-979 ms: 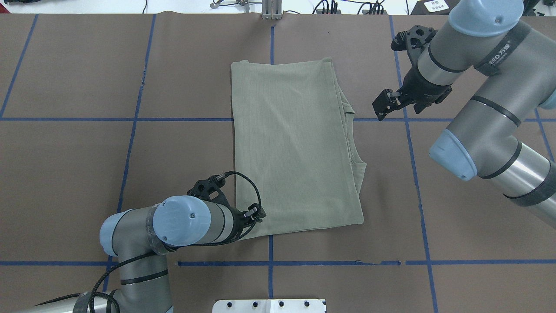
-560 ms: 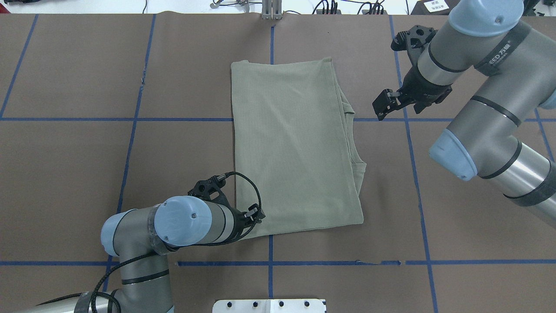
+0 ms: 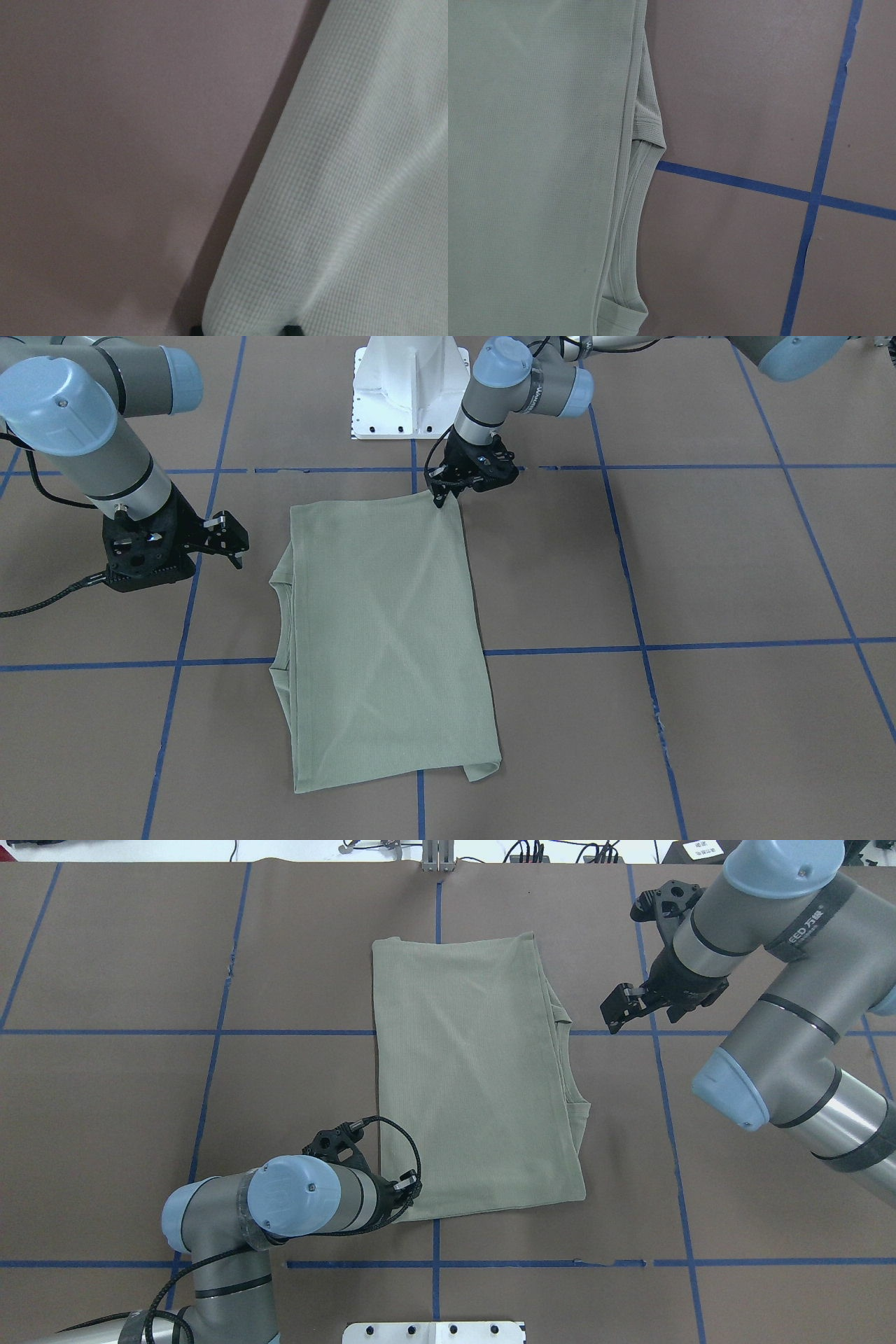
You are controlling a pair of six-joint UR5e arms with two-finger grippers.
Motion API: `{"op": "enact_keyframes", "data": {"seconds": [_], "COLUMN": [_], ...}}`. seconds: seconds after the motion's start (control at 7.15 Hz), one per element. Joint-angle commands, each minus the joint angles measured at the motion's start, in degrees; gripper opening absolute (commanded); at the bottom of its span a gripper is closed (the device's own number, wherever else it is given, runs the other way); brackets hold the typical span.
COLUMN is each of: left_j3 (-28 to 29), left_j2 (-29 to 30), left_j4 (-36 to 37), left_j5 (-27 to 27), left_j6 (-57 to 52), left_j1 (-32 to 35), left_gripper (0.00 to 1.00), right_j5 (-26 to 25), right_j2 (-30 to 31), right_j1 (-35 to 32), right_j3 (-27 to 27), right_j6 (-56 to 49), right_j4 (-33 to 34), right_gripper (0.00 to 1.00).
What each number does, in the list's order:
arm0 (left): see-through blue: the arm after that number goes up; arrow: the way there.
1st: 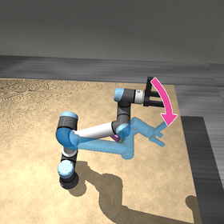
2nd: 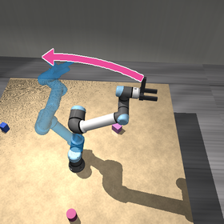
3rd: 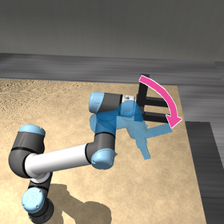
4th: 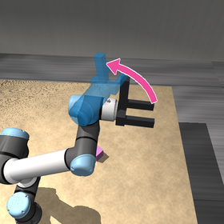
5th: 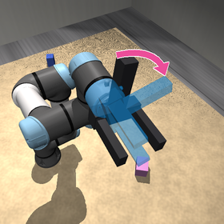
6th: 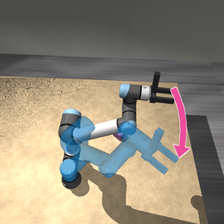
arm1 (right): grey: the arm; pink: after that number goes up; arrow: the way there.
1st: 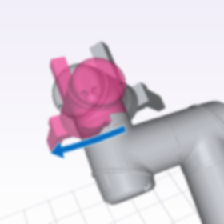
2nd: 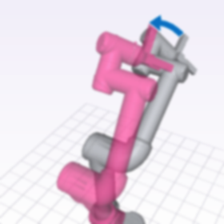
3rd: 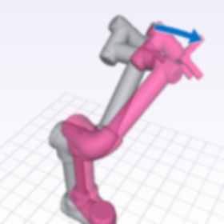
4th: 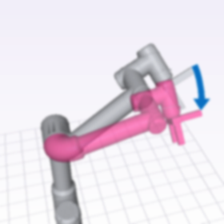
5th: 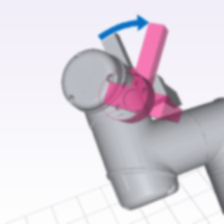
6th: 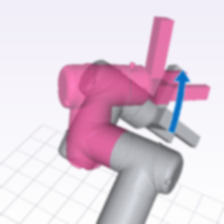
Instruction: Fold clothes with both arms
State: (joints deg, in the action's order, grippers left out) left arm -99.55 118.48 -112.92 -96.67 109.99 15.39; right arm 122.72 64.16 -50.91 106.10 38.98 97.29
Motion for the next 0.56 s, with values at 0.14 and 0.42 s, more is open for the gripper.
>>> {"op": "enact_keyframes", "data": {"seconds": [0.14,0.42], "left_j3": [-0.9,-2.31], "left_j2": [0.0,0.0], "left_j4": [-0.02,0.07], "left_j5": [-0.01,-0.27], "left_j6": [-0.21,-0.3], "left_j1": [-0.01,-0.09], "left_gripper": [0.0,0.0], "right_j5": [1.2,0.95], "right_j2": [0.0,0.35], "right_j1": [0.55,5.01], "right_j3": [1.03,3.39], "right_j6": [3.55,16.82], "right_j4": [-0.35,-0.7], "right_gripper": [1.0,1.0]}}
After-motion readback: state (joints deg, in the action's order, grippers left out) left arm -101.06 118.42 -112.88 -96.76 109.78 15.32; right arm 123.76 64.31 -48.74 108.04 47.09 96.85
